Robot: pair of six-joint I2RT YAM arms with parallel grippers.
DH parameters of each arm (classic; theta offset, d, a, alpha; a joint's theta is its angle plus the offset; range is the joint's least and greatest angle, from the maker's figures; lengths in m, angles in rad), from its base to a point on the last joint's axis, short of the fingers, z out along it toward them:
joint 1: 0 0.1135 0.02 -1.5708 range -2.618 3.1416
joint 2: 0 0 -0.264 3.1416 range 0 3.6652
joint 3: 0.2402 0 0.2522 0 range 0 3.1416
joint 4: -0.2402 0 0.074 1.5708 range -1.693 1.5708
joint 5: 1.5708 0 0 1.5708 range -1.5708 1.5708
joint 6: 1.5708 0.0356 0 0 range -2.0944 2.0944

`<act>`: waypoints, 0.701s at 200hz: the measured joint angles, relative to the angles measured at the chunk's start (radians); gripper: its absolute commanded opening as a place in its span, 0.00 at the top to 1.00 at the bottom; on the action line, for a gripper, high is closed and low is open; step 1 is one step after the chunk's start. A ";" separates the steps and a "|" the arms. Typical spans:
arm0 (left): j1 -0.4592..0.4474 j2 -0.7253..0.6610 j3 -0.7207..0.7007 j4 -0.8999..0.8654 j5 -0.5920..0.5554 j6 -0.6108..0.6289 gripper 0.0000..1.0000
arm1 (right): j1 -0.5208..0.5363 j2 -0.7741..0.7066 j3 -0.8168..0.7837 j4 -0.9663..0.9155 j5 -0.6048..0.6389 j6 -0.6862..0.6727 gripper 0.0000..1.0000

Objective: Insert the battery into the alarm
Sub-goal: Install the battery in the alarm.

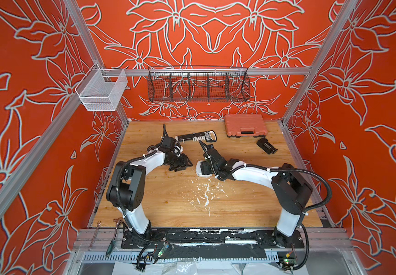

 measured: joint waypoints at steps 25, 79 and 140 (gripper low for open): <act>-0.016 -0.017 -0.019 0.027 0.000 -0.005 0.47 | -0.002 -0.025 0.016 -0.021 0.001 -0.063 0.32; -0.044 -0.139 -0.124 0.093 -0.023 -0.005 0.40 | -0.079 -0.084 0.134 -0.104 -0.106 -0.184 0.31; -0.157 -0.193 -0.293 0.346 -0.009 -0.066 0.38 | -0.220 -0.030 0.252 -0.209 -0.338 -0.283 0.32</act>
